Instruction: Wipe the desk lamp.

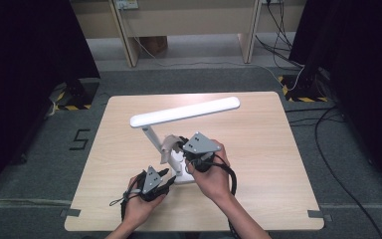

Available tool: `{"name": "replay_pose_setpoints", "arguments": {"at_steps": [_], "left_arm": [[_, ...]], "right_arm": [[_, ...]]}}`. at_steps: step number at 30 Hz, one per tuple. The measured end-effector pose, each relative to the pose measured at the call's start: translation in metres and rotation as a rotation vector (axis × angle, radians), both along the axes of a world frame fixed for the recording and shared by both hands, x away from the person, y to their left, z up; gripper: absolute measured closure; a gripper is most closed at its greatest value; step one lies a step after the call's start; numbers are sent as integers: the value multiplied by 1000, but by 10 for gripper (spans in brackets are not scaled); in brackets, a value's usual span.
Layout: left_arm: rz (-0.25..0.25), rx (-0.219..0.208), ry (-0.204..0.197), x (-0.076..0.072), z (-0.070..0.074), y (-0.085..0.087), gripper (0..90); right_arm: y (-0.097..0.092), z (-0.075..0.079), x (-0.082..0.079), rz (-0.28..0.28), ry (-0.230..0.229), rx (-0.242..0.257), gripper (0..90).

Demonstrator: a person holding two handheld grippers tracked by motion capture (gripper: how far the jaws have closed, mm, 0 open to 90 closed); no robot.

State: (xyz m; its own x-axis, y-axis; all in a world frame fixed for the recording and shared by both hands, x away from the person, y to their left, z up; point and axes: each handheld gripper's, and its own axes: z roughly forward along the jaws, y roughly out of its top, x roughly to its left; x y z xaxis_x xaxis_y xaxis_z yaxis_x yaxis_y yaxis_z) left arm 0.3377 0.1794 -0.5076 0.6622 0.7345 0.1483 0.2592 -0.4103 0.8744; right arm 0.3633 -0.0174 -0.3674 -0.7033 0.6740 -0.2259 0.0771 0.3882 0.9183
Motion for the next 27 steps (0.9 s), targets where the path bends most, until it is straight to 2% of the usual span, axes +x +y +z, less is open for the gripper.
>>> {"name": "replay_pose_setpoints", "arguments": {"at_steps": [6, 9, 13, 16, 27], "left_arm": [[2, 44, -9, 2, -2, -4, 634], [-8, 64, -20, 3, -2, -6, 646], [-13, 75, -14, 3, -3, -8, 664], [-11, 92, -1, 5, -5, -8, 666], [-20, 95, 19, 8, -5, -10, 681]], "right_arm": [[16, 15, 0, 16, -69, 44, 847], [23, 19, -1, 20, -86, 61, 847], [29, 26, -3, 25, -112, 77, 847], [32, 29, -5, 29, -122, 83, 846], [29, 33, -5, 26, -127, 81, 843]]}}
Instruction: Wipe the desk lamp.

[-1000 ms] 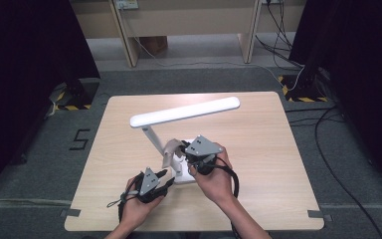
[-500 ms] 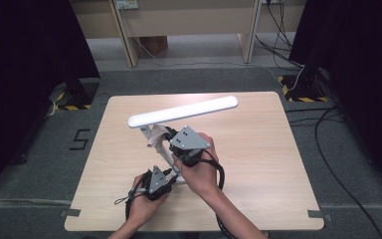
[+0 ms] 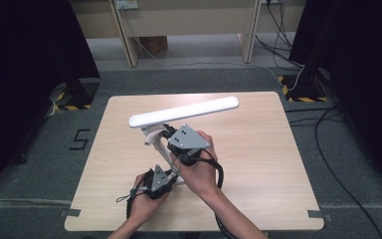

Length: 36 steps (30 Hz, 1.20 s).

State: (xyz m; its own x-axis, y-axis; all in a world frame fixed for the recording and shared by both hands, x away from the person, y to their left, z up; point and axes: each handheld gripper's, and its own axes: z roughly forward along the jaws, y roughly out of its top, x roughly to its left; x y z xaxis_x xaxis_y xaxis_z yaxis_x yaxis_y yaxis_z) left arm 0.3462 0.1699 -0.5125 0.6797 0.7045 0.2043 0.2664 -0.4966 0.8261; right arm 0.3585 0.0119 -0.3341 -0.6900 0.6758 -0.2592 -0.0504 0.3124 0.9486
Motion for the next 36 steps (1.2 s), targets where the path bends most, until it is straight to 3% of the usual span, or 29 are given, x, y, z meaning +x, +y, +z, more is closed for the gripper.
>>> {"name": "replay_pose_setpoints", "arguments": {"at_steps": [10, 14, 16, 20, 30, 36], "left_arm": [[-5, 14, 5, 3, 1, 3, 698], [-13, -28, -6, 3, 2, 1, 644], [0, -42, -25, 3, 4, 1, 587], [11, -72, -68, 4, 10, 3, 557], [50, -142, -31, 8, 11, 5, 596], [56, -118, -54, 8, 14, 8, 639]], "right_arm": [[-2, 3, 1, -1, -6, -6, 843], [-2, 4, 2, 1, -3, -3, 843], [-2, 3, 2, -4, 0, -2, 843], [-2, 2, 2, -5, -1, -4, 843], [-1, -2, 3, -6, 9, -13, 843], [-1, -2, 3, -7, 12, -10, 843]]}}
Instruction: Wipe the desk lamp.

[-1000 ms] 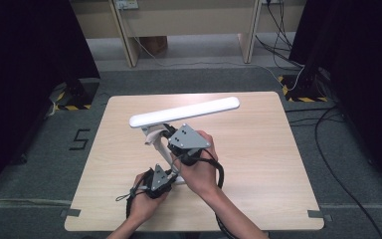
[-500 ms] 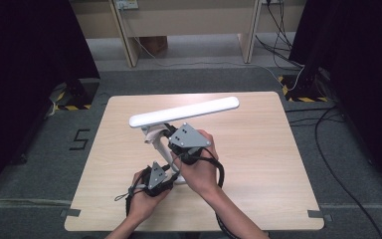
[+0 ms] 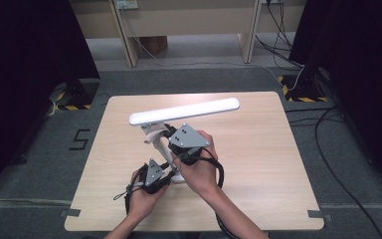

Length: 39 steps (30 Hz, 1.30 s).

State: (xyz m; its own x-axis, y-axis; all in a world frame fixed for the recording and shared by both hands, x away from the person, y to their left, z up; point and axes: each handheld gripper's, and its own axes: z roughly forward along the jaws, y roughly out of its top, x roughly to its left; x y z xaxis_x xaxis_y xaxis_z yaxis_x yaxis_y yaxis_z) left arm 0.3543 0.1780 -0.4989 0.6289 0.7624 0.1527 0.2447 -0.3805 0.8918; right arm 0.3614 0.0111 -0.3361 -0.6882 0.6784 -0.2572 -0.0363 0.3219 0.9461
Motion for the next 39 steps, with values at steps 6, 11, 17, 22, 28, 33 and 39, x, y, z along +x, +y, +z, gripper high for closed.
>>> {"name": "replay_pose_setpoints", "arguments": {"at_steps": [6, 11, 17, 22, 28, 33, 39], "left_arm": [[5, 28, -11, 1, 1, 3, 646], [-27, 50, 42, -3, -4, 4, 648], [-48, 55, 113, -2, -13, 4, 672], [-60, 32, 125, 1, -15, 4, 684], [-70, 12, 126, 1, -17, 4, 732], [-64, -19, 143, 2, -18, 5, 753], [-63, -28, 148, 3, -18, 7, 790]], "right_arm": [[1, -1, 0, 5, -3, -8, 843], [2, 0, 1, 7, 0, -2, 843], [3, 3, 0, 15, -5, 6, 844], [3, 5, -1, 31, -13, 23, 847], [5, 6, -1, 35, -5, 20, 847], [7, 6, 0, 39, -7, 13, 847], [7, 5, 2, 41, -1, 10, 848]]}}
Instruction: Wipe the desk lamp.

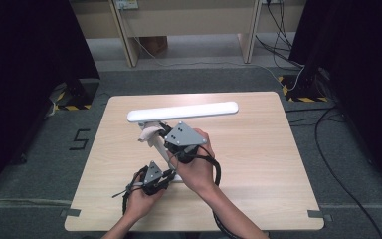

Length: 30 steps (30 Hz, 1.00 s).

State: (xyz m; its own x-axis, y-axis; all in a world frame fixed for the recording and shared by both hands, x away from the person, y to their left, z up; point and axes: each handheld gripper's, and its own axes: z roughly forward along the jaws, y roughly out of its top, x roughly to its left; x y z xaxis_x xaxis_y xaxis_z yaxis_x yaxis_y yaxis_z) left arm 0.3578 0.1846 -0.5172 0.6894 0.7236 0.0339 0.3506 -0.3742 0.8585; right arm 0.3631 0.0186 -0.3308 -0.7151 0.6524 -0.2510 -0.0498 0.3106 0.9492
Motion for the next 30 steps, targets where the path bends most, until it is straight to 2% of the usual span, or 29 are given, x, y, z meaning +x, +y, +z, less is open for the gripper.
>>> {"name": "replay_pose_setpoints", "arguments": {"at_steps": [8, 15, 30], "left_arm": [[-1, -3, 2, 1, 0, 1, 807], [0, -2, -3, 1, 0, 1, 808], [1, -2, -4, 1, 0, 1, 808]], "right_arm": [[0, -3, 1, -2, 7, -8, 849], [0, -11, 3, -7, 31, -15, 849], [-1, -23, 4, -10, 47, -30, 849]]}}
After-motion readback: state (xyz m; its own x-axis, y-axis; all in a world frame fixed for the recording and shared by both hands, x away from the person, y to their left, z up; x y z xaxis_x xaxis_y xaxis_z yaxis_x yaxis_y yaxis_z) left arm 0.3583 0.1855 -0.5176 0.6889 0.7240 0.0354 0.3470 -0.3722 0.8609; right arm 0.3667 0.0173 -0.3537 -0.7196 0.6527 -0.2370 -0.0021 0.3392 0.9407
